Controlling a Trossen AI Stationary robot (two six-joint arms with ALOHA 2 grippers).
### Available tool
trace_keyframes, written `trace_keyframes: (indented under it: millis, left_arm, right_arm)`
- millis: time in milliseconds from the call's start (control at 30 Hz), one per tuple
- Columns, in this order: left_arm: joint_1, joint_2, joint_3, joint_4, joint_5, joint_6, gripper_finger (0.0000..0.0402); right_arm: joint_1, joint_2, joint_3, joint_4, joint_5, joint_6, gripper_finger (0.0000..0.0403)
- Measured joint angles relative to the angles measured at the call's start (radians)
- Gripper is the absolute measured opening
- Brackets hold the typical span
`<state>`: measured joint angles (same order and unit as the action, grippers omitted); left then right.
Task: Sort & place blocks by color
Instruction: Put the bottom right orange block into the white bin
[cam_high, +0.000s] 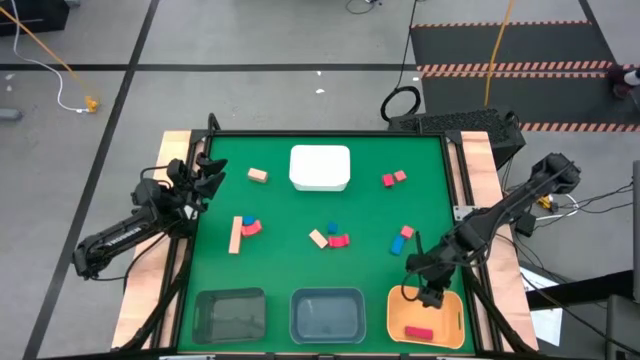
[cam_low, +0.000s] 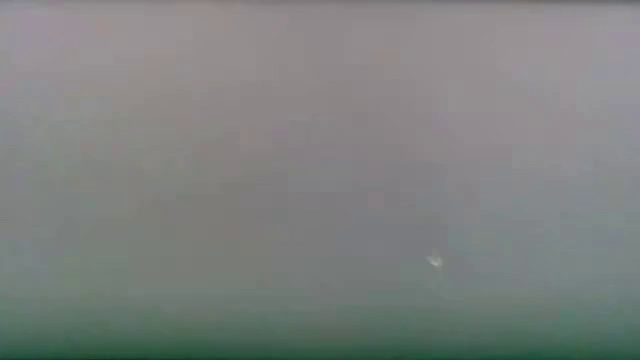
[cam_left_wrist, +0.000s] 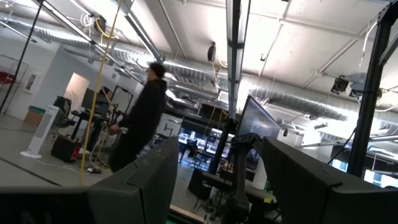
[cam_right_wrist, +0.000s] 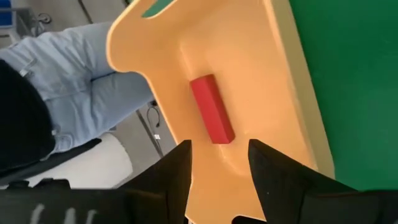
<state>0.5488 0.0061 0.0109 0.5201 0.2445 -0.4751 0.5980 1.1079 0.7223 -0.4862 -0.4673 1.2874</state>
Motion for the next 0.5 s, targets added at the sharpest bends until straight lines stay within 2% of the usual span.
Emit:
trace_keyframes:
  millis: [167, 500]
  left_arm:
    - [0.0, 0.0, 0.0, 0.0, 0.0, 0.0, 0.0232]
    - [0.0, 0.0, 0.0, 0.0, 0.0, 0.0, 0.0232]
  right_arm:
    - [0.0, -0.027, 0.0, 0.005, 0.031, -0.028, 0.0143]
    - [-0.047, -0.034, 0.0, 0.058, 0.24, -0.203, 0.0139]
